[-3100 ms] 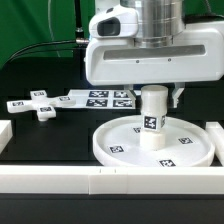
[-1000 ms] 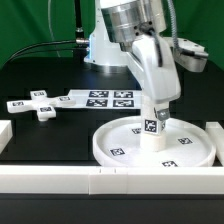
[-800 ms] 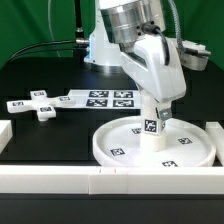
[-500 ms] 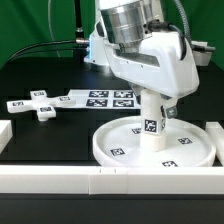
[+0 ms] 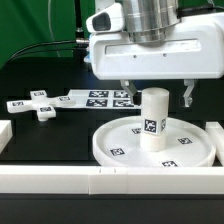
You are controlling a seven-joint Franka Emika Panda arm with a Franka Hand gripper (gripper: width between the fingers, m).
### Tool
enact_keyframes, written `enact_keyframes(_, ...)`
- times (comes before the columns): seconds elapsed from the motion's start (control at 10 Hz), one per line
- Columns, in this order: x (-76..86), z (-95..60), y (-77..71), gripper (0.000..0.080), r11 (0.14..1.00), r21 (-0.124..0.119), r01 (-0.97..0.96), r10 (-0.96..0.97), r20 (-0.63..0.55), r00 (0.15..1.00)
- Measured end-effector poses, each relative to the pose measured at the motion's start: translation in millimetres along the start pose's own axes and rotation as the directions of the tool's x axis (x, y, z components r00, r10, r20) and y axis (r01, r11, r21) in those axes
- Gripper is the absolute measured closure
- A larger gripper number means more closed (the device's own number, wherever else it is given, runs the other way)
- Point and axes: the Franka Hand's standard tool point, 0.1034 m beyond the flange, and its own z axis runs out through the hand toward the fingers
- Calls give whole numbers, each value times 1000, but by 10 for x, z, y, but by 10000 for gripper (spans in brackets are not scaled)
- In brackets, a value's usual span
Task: Assemble round table
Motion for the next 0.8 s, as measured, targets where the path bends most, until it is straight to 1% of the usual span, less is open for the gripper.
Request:
enact_keyframes(0.1,2,3,5,151,999,0,37,-37,0,999)
enact_keyframes(0.2,3,5,8,151,991,-2,131,-131,0,991)
enact_keyframes(0.3,5,10,13,151,965,-11,260,-260,0,965)
enact_keyframes(0.5,-4,15,8,151,878,-29,478,-478,9,878)
enact_keyframes(0.7,-13,19,15,151,791,-30,611,-610,23,792)
enact_keyframes(0.8,4,14,47,151,765,-29,643,-642,27,766)
